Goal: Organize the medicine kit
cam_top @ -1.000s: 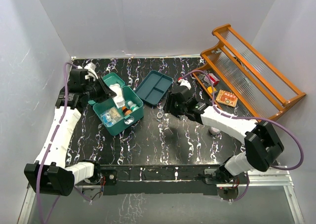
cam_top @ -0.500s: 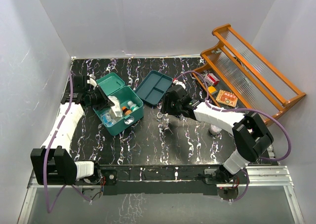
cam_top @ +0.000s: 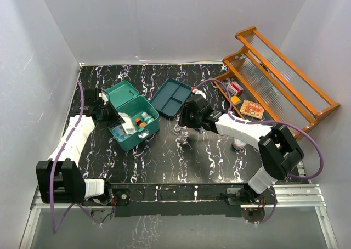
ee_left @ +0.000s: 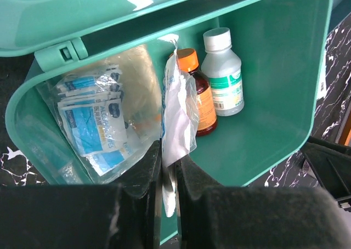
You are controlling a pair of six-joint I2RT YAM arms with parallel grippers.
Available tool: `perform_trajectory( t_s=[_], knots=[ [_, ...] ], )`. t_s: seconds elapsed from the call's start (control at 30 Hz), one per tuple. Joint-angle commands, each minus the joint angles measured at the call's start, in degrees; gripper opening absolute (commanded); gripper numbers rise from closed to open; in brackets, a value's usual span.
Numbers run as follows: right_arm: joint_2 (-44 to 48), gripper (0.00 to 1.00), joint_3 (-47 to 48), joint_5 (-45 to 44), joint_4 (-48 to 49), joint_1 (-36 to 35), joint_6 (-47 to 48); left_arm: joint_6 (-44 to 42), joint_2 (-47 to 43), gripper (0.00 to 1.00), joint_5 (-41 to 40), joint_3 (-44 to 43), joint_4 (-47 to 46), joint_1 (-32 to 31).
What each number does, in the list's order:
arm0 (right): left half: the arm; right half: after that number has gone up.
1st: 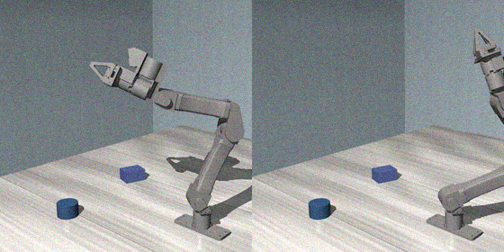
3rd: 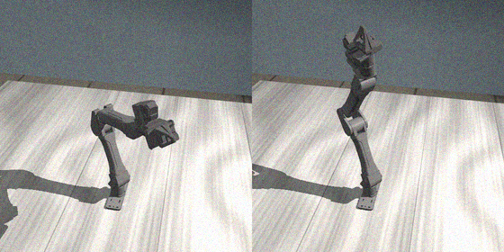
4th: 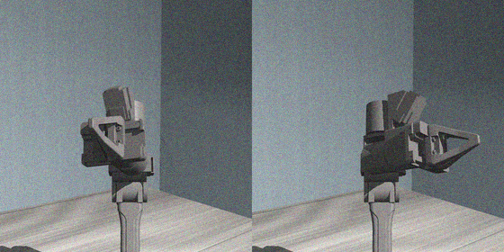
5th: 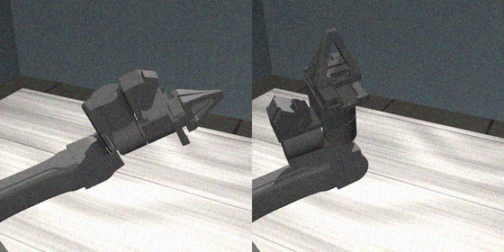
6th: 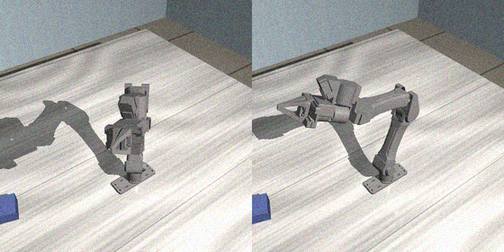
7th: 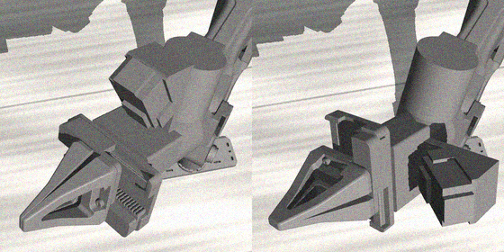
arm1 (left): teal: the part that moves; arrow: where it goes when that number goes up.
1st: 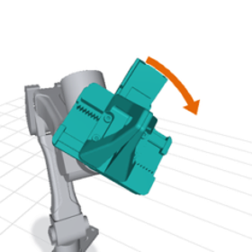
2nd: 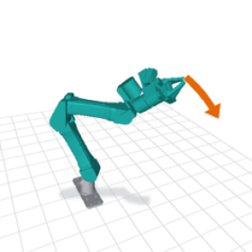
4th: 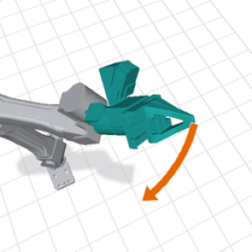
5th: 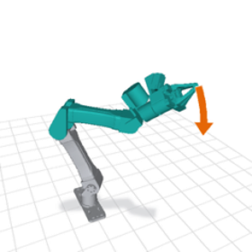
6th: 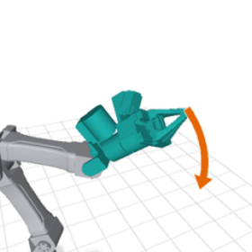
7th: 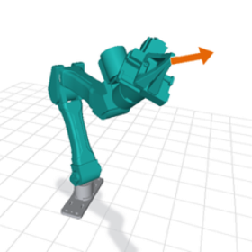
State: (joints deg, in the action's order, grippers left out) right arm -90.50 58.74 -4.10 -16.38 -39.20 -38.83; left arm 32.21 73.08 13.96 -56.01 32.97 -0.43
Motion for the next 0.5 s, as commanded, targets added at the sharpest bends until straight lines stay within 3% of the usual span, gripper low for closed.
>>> perform_trajectory(
  t_s=[0.0, 0.17, 0.33, 0.47],
  knots=[
    [0.76, 0.43, 1.64, 0.20, 2.77, 0.35, 0.86, 0.07, 0.47, 0.03, -0.78, 1.50, -0.45, 0.62],
    [1.01, 0.43, 1.21, -0.14, 2.84, 0.33, 0.93, -1.17, 0.02, 0.10, -6.79, 0.07, 3.19, 0.78],
    [0.91, 0.43, 0.76, 0.05, 3.27, 0.31, 0.86, -2.93, -0.74, 0.26, -9.20, -2.21, 6.73, 0.78],
    [0.84, 0.43, 0.73, 0.32, 3.46, 0.27, 0.70, -3.82, -1.45, 0.34, -12.24, -5.53, 10.64, 0.73]
  ],
)
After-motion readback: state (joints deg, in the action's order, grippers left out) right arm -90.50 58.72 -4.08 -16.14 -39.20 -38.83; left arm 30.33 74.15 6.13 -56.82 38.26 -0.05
